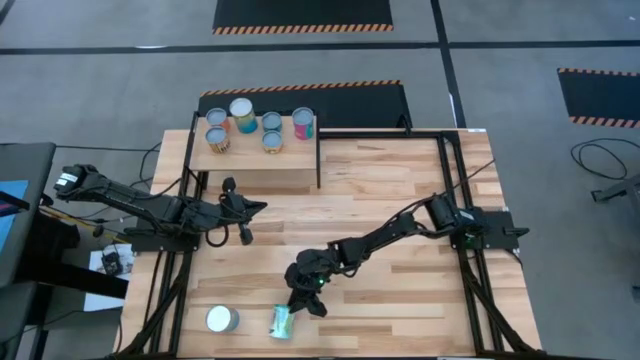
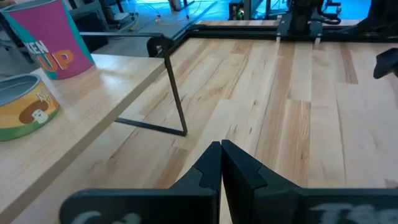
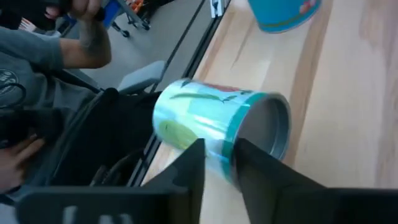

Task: Pick and place cans onto a shelf
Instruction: Put the canned mixed vegetables on the shelf

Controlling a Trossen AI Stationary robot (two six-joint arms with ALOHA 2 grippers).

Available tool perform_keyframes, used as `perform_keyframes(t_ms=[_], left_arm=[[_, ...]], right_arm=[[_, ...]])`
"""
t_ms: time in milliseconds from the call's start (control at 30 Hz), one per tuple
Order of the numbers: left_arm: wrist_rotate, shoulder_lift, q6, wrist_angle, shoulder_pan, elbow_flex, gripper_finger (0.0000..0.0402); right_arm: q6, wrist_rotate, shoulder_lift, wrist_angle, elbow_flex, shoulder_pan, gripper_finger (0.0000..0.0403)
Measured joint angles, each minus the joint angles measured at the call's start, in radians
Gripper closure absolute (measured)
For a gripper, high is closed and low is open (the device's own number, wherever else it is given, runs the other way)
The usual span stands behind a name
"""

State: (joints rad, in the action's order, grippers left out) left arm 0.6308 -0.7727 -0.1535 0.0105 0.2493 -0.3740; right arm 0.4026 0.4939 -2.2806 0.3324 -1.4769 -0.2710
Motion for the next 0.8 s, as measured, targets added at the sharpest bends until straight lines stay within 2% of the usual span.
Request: perform_keyframes(t_ms=[267,567,800], left_arm=[[0.000,0.000,0.000,-0.001,0.000,0.000,0.0400],[0.000,0.000,-0.001,-0.001,0.000,0.000,0.0400],[0.001,0.000,-0.001,-0.002,0.000,0.000,0.0400]], right_arm=[[-0.009,0.003,0.000,-0.019,0.000,0.006,0.0392],[-0.023,-0.023,0.002,-0.018,0.000,0.007,0.0398],[-0.121,-0.088,0.088,-0.165,0.001,0.031,0.0399]])
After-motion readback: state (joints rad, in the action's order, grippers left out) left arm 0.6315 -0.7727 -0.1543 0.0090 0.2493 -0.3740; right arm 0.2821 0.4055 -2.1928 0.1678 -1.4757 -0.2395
